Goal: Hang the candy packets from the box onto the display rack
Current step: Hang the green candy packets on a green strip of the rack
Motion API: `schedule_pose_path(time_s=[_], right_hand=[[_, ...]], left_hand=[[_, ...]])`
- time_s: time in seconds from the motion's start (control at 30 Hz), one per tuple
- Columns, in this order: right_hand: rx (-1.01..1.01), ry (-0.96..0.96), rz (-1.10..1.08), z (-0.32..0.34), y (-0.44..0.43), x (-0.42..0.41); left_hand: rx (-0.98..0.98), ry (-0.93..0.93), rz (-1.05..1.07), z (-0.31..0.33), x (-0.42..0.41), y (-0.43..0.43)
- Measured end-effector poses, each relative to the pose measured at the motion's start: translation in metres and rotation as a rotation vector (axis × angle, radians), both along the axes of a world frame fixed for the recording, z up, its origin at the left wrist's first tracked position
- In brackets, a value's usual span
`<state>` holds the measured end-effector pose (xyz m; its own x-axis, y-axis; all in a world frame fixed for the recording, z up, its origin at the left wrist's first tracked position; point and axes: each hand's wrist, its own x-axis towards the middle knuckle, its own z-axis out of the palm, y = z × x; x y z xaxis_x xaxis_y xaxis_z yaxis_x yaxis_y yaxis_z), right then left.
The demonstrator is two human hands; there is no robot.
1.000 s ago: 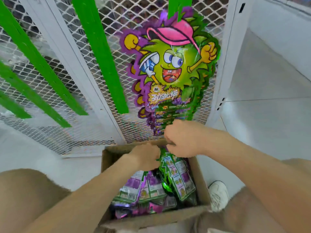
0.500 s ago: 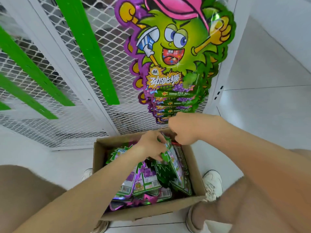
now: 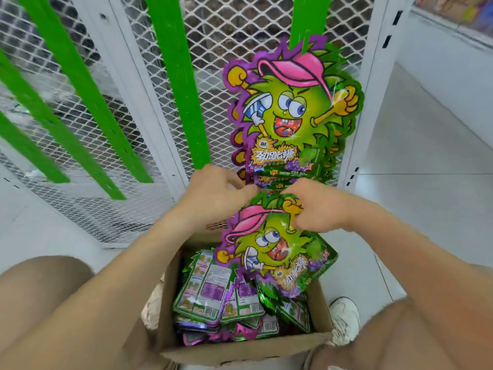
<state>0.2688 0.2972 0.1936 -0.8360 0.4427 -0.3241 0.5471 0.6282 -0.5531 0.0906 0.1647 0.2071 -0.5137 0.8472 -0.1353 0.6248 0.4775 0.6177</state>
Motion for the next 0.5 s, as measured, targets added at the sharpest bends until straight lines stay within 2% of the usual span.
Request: schedule_pose_path(time_s=[0.03, 0.13, 0.2, 0.23, 0.37, 0.5], right_hand=[[-0.063, 0.066, -0.075, 0.004, 0.005, 0.004], [-0.166, 0.230, -0.254, 0.017, 0.014, 0.010], [-0.202, 0.335, -0.304, 0.027, 0.012, 0.007], [-0.157, 0.397, -0.313, 0.030, 0.011, 0.005], [0.305, 0.669, -0.212, 0.052, 0.005, -0.001], [0.431, 0.773, -0.159, 0.083, 0.012, -0.002]], left_hand=[[0.034, -0.017, -0.009, 0.004, -0.004, -0.003], [0.169, -0.231, -0.037, 0.016, -0.010, -0.007], [0.261, -0.267, -0.053, 0.022, -0.013, -0.005], [0.309, -0.270, -0.066, 0.027, -0.014, -0.004], [0.449, -0.241, -0.158, 0.050, -0.014, -0.001], [0.557, -0.096, -0.241, 0.087, -0.010, 0.006]])
